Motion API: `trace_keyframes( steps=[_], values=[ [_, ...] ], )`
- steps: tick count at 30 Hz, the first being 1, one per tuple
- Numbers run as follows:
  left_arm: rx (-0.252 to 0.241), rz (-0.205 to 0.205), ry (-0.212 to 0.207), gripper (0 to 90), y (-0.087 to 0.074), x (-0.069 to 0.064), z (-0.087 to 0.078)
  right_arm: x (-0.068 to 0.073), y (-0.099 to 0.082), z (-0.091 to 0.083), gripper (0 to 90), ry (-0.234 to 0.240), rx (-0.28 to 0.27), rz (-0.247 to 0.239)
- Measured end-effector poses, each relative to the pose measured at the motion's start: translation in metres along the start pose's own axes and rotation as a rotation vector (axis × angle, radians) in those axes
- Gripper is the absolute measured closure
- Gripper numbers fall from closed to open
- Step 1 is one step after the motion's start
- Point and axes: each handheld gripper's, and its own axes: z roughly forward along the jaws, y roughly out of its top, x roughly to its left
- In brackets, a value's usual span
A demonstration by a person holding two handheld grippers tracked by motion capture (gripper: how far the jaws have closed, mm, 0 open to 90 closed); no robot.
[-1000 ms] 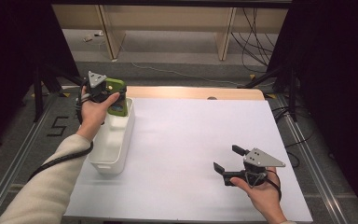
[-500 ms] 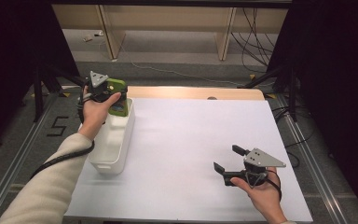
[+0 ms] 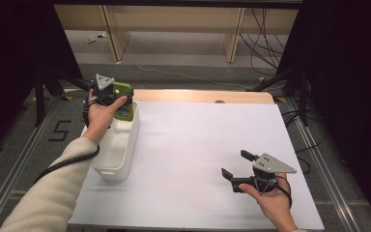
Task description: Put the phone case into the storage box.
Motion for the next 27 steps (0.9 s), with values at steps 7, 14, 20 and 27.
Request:
trace_keyframes(
  steps=[7,14,20,27],
  values=[
    [0.006,-0.007,0.006,16.0,-0.0021,0.0016,0.0021,0.0001,0.0,0.0,8.4,0.002,0.001,0.001],
    [0.014,-0.006,0.012,15.9,-0.0038,0.0037,0.0039,0.0002,-0.0002,0.0004,8.4,0.001,0.002,0.002],
    [0.02,-0.008,0.015,15.9,-0.005,0.0041,0.0061,0.0003,-0.0004,0.0005,8.4,0.002,0.003,0.003],
    [0.023,-0.006,0.014,15.9,-0.0056,0.0034,0.0079,0.0002,-0.0005,0.0005,8.4,0.004,0.004,0.004]
  ],
)
